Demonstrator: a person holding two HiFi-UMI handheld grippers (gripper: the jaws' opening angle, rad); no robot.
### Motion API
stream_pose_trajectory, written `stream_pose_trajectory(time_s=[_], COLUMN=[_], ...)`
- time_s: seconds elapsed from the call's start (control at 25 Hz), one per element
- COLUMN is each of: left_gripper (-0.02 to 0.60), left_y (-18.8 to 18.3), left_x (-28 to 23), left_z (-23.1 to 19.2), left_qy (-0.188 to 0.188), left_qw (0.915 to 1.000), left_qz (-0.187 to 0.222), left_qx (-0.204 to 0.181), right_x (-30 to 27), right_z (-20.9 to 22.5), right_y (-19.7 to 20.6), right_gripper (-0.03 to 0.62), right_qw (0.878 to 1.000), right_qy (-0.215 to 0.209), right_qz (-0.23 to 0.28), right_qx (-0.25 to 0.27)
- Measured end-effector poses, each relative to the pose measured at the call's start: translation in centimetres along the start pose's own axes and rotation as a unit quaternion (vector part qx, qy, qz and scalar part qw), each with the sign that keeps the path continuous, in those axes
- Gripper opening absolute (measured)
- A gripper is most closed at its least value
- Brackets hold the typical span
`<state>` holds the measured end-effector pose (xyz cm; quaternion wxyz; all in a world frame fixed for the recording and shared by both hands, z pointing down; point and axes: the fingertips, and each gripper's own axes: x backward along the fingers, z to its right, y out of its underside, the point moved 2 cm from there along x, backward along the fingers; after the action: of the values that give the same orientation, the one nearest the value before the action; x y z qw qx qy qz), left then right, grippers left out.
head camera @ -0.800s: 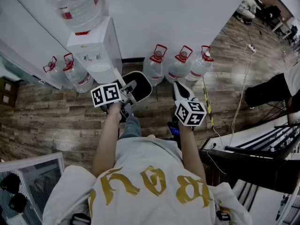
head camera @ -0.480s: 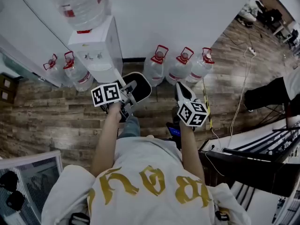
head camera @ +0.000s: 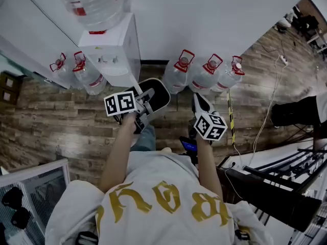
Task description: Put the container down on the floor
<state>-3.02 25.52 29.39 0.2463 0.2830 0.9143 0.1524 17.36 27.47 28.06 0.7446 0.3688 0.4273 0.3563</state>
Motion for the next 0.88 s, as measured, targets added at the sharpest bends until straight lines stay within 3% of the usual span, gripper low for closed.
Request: stream_pose_trajectory(time_s=[0.28,0.64,0.88], left_gripper=[0.032,0.028,0.028], left_y=[-6.9,-11.8,-14.6], left_x=[-4.6,-11.0,-14.4], left_z=[-5.8,-11.1,-12.9], left_qy=[0.011,0.028,0.034], left_qw=[0.9996,0.9943,0.9911], left_qz=[-0.026,-0.102,-0.128], left_qx=[0.011,0.004,-0.013], right_x=[-9.5,-19.3,-23.4], right_z=[1.0,0.3,0.1], right_y=[-0.8,-1.2,-1.8], right_gripper=[0.026,0.026,0.026], right_qw=[0.999,0.996,0.994], right_qy=[0.027,0.047,0.050], right_qz=[-0.029,-0.076,-0.093], right_qx=[-0.011,-0.007,0.011])
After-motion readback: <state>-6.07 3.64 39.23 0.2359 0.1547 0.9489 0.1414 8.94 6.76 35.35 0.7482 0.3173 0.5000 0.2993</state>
